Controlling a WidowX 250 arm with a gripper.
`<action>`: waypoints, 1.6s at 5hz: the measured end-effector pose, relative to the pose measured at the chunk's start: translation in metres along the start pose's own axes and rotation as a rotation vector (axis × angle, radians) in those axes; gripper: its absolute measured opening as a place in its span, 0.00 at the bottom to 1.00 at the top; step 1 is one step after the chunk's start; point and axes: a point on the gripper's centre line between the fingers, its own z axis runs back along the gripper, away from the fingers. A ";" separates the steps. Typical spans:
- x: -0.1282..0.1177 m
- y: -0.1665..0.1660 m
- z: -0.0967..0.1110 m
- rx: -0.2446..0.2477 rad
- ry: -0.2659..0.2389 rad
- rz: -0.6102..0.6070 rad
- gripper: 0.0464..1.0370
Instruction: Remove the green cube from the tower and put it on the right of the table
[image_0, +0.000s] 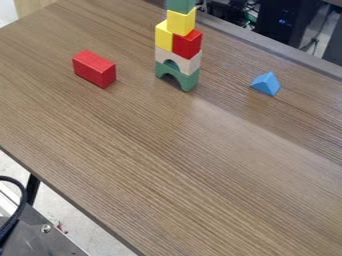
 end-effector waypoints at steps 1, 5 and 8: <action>-0.001 0.002 -0.015 0.042 0.007 -0.007 0.96; 0.052 0.071 0.031 0.112 0.101 -0.940 0.96; 0.082 0.058 -0.045 0.323 0.145 -1.303 0.96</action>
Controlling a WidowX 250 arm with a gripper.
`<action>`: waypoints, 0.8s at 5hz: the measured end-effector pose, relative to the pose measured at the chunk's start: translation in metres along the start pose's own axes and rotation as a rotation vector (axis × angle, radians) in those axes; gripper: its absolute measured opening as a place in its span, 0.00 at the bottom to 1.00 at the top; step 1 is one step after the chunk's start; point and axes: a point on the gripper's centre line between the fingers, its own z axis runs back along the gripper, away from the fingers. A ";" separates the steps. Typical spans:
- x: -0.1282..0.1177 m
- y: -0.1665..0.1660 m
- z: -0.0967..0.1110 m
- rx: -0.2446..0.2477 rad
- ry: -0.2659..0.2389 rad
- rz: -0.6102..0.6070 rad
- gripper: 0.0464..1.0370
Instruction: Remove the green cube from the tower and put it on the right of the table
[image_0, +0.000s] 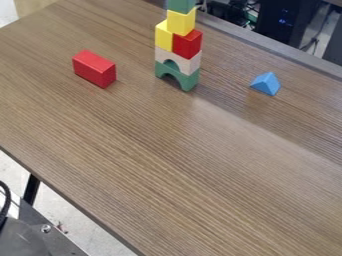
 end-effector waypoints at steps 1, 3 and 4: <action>0.004 0.008 -0.004 0.021 -0.020 0.009 0.96; 0.001 0.019 -0.013 -0.112 -0.024 0.067 0.96; -0.001 0.025 -0.018 -0.128 -0.017 0.083 0.96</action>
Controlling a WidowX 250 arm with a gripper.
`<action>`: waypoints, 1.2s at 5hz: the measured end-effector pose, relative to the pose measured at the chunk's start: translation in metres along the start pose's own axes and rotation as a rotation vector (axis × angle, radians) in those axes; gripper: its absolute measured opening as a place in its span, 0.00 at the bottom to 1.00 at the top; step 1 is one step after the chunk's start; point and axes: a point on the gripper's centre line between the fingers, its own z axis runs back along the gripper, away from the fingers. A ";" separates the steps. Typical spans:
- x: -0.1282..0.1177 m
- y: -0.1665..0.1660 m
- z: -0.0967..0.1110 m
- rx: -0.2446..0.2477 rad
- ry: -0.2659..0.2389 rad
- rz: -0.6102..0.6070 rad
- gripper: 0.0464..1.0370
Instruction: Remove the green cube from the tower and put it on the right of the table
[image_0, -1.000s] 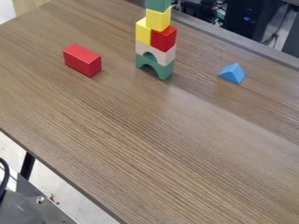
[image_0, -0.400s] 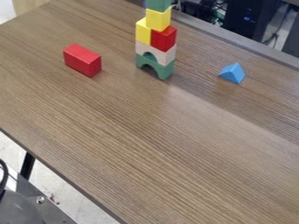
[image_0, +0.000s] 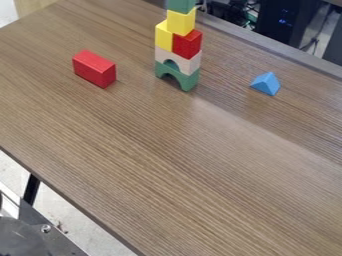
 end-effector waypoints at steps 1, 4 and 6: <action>-0.002 -0.002 -0.004 -0.024 0.010 0.002 0.96; -0.005 -0.008 -0.025 -0.049 0.028 0.008 0.96; -0.008 -0.008 -0.040 -0.044 0.043 0.039 0.64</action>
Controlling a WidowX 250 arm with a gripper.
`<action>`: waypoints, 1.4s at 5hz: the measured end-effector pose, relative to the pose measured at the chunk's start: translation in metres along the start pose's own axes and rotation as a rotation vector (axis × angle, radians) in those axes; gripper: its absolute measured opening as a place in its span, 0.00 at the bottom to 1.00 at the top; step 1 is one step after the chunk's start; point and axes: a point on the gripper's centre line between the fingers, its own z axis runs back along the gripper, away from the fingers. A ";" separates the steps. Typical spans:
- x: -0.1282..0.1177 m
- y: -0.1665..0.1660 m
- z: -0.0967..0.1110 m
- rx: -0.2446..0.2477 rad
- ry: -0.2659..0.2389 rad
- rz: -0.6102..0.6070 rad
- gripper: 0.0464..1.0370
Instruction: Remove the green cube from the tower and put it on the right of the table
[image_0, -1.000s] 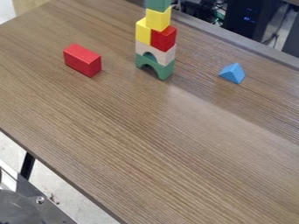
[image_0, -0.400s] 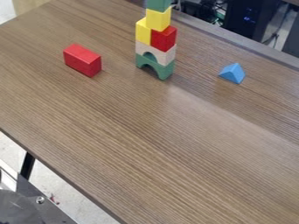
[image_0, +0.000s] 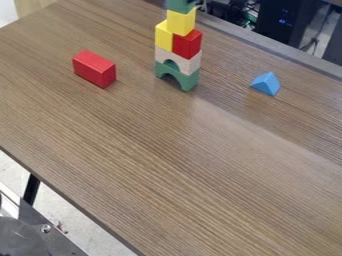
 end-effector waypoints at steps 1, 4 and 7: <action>0.000 0.001 -0.001 0.000 -0.005 0.015 0.52; -0.006 -0.015 0.032 -0.026 -0.090 0.079 0.52; -0.023 -0.155 0.011 -0.009 -0.106 0.091 0.52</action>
